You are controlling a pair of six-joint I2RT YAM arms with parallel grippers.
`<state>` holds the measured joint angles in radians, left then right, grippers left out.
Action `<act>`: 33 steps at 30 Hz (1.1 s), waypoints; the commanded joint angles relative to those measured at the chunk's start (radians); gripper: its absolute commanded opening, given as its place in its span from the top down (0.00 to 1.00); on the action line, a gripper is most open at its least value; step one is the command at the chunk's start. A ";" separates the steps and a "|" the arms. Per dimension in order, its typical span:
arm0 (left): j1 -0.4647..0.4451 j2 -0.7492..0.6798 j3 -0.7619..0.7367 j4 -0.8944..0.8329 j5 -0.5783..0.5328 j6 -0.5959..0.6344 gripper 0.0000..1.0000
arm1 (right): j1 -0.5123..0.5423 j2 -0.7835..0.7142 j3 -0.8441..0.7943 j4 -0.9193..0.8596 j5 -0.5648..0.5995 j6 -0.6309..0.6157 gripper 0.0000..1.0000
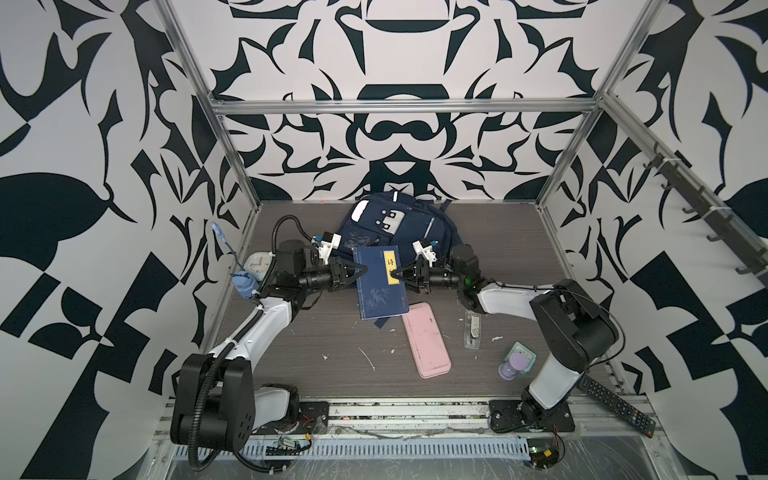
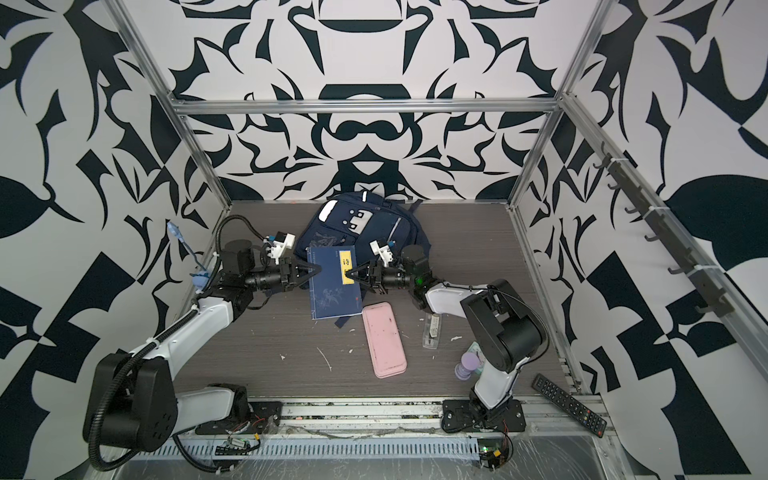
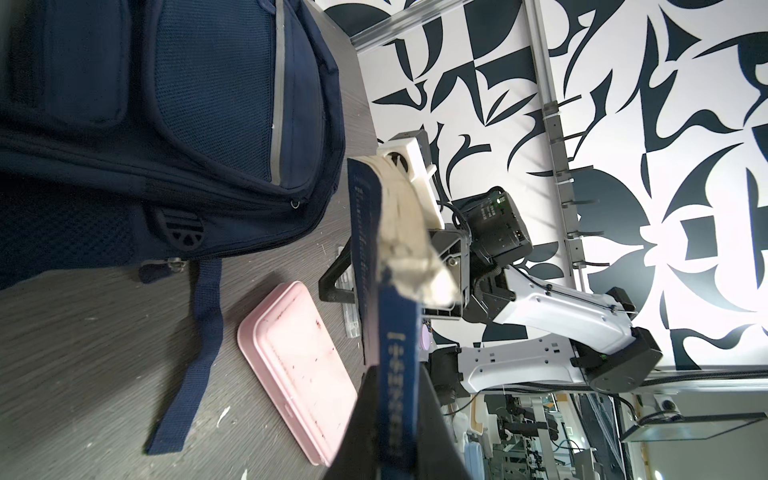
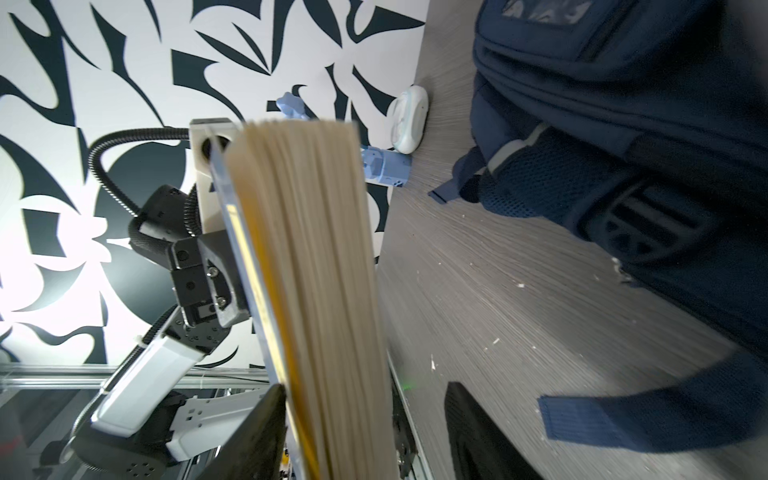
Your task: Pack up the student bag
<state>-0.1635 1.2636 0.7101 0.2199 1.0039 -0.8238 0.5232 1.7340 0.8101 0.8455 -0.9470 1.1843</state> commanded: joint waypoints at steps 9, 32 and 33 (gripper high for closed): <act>0.002 0.003 0.021 -0.088 -0.027 0.061 0.96 | 0.013 -0.100 0.014 0.084 -0.082 0.028 0.55; 0.002 0.063 0.035 -0.092 -0.069 0.052 0.73 | 0.048 -0.219 0.063 -0.352 -0.021 -0.246 0.97; 0.002 0.061 0.039 -0.098 -0.070 0.054 0.64 | 0.048 -0.222 0.065 -0.367 -0.014 -0.254 1.00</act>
<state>-0.1635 1.3300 0.7219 0.1303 0.9577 -0.7704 0.5602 1.5696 0.8303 0.4808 -0.9524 0.9657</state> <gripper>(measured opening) 0.320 0.114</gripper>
